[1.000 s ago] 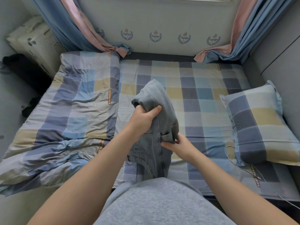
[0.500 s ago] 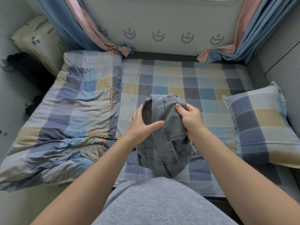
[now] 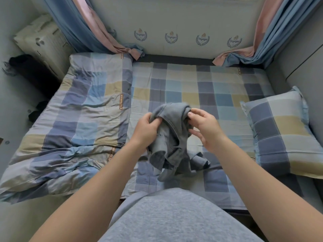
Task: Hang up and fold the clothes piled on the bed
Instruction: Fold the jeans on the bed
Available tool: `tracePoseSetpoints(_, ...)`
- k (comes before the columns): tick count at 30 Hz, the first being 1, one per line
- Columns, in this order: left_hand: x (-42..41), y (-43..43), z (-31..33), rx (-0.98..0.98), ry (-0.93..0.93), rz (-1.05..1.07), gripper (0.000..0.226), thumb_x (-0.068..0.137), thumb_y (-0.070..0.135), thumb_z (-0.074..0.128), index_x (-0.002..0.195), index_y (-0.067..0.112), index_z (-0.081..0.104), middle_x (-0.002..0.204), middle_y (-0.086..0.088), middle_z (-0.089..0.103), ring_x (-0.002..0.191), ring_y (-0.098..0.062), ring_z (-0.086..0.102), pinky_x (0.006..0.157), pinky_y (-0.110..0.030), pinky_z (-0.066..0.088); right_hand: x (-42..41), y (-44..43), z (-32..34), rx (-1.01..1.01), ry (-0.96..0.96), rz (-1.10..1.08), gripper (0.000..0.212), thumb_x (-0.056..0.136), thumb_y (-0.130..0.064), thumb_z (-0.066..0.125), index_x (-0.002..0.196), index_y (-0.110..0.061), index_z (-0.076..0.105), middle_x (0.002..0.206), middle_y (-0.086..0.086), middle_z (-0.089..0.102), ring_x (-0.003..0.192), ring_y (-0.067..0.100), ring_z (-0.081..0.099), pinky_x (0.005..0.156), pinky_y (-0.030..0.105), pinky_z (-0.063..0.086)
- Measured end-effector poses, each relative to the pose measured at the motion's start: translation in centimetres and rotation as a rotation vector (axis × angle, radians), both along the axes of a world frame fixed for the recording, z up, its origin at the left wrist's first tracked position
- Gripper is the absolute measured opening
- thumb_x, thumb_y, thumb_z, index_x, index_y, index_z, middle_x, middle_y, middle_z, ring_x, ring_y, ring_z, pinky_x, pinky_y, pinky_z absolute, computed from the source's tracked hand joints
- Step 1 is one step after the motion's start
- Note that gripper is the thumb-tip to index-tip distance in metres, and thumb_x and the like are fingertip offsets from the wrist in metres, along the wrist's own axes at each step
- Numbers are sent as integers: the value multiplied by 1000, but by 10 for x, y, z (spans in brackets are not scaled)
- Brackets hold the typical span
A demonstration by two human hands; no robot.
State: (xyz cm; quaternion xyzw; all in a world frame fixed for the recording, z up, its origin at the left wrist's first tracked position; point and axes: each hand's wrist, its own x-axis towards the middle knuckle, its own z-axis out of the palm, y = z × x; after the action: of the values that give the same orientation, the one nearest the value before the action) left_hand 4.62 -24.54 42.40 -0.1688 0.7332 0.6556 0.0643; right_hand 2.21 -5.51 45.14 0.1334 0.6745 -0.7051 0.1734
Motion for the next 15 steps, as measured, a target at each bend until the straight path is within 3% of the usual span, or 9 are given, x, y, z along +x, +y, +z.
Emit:
tracePoseSetpoints(2, -9, -4, 15, 87, -17, 71, 9, 100, 17, 59, 99, 12, 67, 98, -11, 73, 94, -28, 71, 82, -41, 60, 12, 6, -5, 118, 58, 179, 60, 93, -38, 68, 146, -22, 45, 144, -5, 52, 127, 14, 53, 100, 35, 44)
tracePoseSetpoints(4, -15, -6, 26, 163, -55, 135, 10, 101, 17, 59, 100, 9, 65, 93, -12, 73, 84, -26, 72, 75, -40, 62, 26, 9, -10, 149, 105, 379, 90, 76, -58, 73, 153, -32, 33, 151, -12, 43, 134, 8, 45, 107, 33, 39)
tracePoseSetpoints(7, -13, -1, 37, 262, -103, 161, 18, 103, 17, 56, 107, 1, 61, 71, -10, 74, 62, -22, 72, 53, -32, 58, 47, 2, -17, 154, 122, 619, 102, 66, -57, 81, 153, -40, 29, 153, -17, 40, 137, -2, 40, 107, 26, 42)
tracePoseSetpoints(9, -8, 4, 40, 291, -119, 119, 20, 103, 16, 55, 109, -2, 60, 66, -12, 72, 57, -22, 71, 50, -30, 57, 56, -7, -26, 142, 162, 604, 88, 74, -40, 84, 148, -37, 36, 144, -13, 50, 128, -1, 52, 100, 24, 50)
tracePoseSetpoints(13, -7, 6, 41, 336, -94, 44, 22, 100, 20, 61, 98, -1, 64, 69, -10, 73, 62, -21, 73, 54, -29, 58, 49, -12, -32, 392, 340, 398, 11, 97, -19, 66, 106, -25, 67, 98, -1, 71, 92, 18, 67, 82, 42, 56)
tracePoseSetpoints(15, -11, 1, 40, 363, -87, 13, 27, 99, 29, 63, 95, 3, 68, 76, -6, 75, 71, -20, 73, 62, -31, 60, 38, -9, -27, 471, 375, 383, 15, 100, -16, 59, 88, -18, 68, 82, 1, 69, 77, 19, 62, 70, 40, 50)
